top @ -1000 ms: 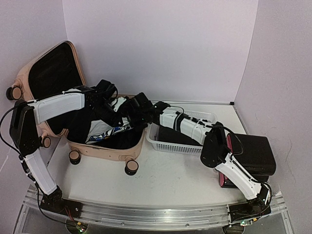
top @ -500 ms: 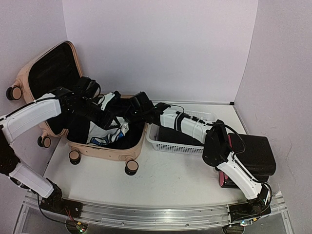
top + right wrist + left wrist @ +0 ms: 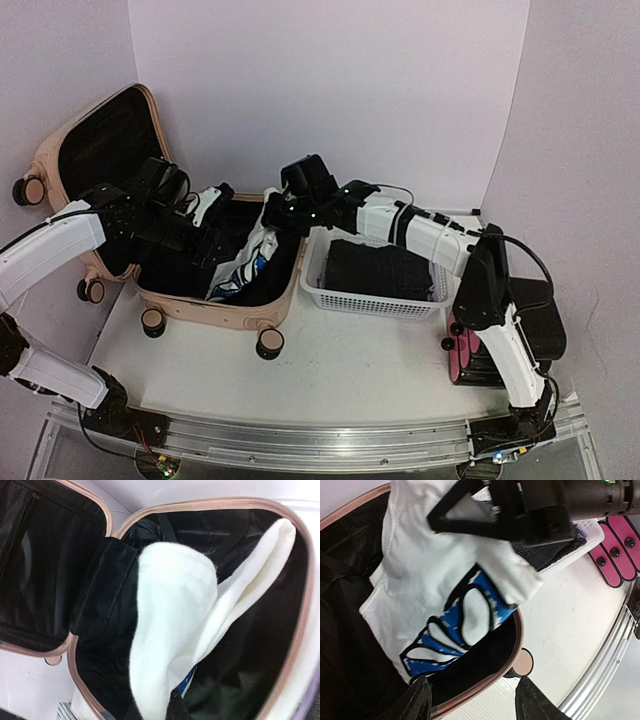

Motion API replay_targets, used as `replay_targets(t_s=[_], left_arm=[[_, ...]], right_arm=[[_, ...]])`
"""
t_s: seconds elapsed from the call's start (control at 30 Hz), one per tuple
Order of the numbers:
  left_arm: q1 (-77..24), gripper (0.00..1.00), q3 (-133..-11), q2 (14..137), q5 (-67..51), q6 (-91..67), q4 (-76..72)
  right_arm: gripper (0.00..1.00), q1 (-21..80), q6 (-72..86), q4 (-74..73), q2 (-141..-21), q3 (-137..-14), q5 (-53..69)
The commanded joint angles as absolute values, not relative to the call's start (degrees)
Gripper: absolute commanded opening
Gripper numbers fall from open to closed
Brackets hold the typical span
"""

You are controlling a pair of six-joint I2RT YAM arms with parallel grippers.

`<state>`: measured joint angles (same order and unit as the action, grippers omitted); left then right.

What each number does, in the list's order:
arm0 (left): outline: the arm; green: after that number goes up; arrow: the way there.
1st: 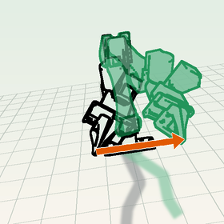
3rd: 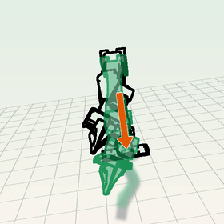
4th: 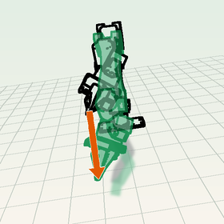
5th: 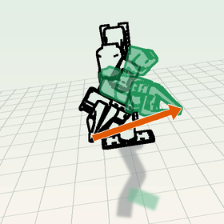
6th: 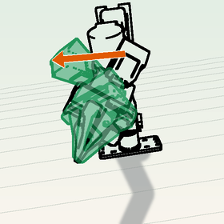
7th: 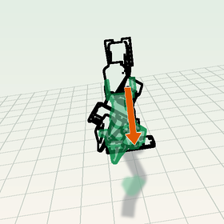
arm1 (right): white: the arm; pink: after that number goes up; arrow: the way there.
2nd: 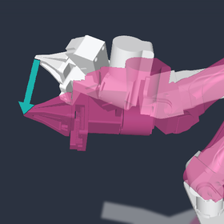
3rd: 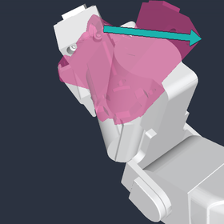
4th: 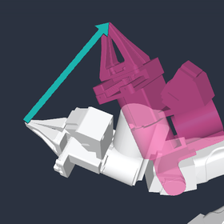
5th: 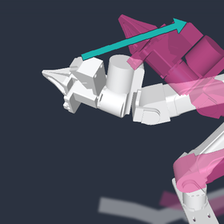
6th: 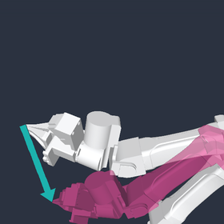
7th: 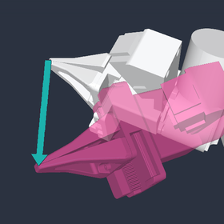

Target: Open, take out, and arrange the luggage

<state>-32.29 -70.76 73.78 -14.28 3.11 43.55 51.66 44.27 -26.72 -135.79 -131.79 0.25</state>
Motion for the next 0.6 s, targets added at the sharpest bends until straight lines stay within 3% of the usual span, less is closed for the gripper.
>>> replay_targets(t_s=[0.0, 0.57], left_arm=[[-32.3, 0.58, -71.1, 72.2, -13.7, 2.5, 42.9], [-32.4, 0.57, -72.4, 73.5, -14.3, 1.9, 43.2]], right_arm=[[0.0, 49.4, 39.1, -26.1, -125.6, -125.0, 0.0], [0.0, 35.5, 36.3, -26.5, -101.8, -91.2, 1.7]])
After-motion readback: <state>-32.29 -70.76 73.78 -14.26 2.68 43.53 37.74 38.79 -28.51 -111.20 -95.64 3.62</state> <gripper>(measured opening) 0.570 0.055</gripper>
